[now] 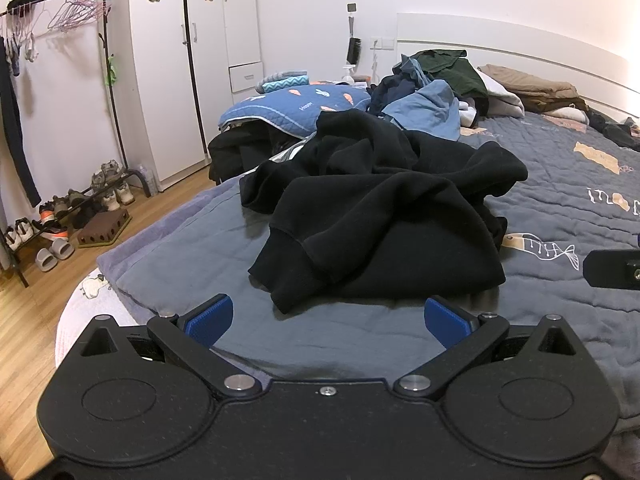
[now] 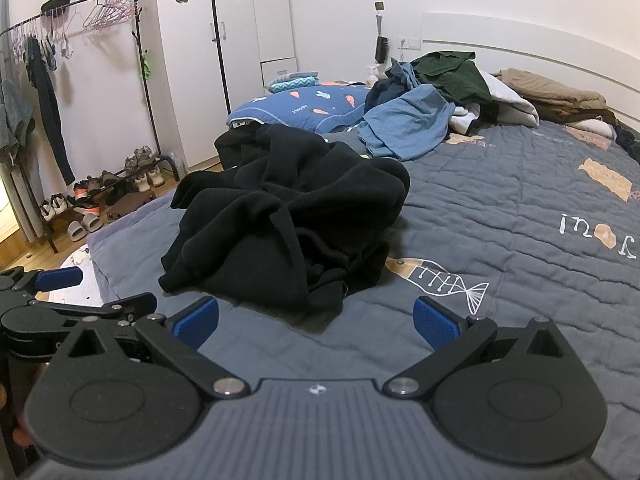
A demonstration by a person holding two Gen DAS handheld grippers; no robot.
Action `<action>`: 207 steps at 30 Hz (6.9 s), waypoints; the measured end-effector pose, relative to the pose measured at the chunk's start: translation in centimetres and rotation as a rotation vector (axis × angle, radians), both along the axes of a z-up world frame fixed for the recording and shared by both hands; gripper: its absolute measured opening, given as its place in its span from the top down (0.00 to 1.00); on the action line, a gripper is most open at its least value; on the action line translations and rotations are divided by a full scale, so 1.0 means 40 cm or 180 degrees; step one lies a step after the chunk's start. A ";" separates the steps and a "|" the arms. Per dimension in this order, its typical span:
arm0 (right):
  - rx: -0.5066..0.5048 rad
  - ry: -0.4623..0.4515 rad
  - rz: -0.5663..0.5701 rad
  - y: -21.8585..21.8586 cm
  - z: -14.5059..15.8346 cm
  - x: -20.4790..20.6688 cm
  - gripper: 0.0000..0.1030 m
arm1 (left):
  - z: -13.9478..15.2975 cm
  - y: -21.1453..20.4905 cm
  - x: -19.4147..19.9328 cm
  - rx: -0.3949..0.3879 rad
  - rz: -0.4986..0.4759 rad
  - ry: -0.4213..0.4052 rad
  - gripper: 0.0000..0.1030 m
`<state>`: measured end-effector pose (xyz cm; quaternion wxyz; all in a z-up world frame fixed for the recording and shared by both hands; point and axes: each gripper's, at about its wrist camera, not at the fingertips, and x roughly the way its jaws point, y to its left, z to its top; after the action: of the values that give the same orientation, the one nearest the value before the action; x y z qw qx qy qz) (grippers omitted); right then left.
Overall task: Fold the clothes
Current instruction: 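Move both grippers toward the crumpled black sweatshirt on the bed, then grasp the black sweatshirt edge with the right gripper and lift it, then grasp another edge of the sweatshirt with the left gripper while the right gripper holds, then lift the sweatshirt high with both grippers and shake it open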
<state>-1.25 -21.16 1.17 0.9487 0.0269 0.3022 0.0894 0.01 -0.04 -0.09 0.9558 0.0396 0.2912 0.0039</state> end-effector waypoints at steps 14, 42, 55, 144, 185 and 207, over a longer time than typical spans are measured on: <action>0.0055 -0.0017 -0.0039 0.003 -0.009 0.007 0.00 | 0.005 0.005 0.000 -0.0046 -0.0058 -0.0008 0.00; -0.0209 -0.0062 0.0306 0.088 -0.038 0.202 0.01 | 0.006 0.067 0.022 -0.0161 0.0063 0.0023 0.00; -0.0247 0.0169 0.0407 0.155 -0.128 0.348 0.23 | 0.005 0.131 0.064 -0.0454 0.0300 0.0117 0.00; 0.0709 -0.0261 -0.0975 -0.529 0.035 -0.138 0.39 | -0.037 -0.310 0.023 -0.0407 -0.1065 0.0019 0.00; 0.1517 -0.0061 -0.0402 -0.476 -0.123 0.049 0.87 | -0.045 -0.313 0.069 -0.0257 -0.1014 -0.0192 0.00; 0.1587 -0.0618 -0.0667 -0.626 0.026 -0.105 0.91 | 0.043 -0.396 0.040 -0.0154 -0.1755 -0.0828 0.00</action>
<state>-5.43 -46.22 2.22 0.9413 0.2817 0.1742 0.0647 1.61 -15.88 1.64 0.9508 0.0935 0.1447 -0.2576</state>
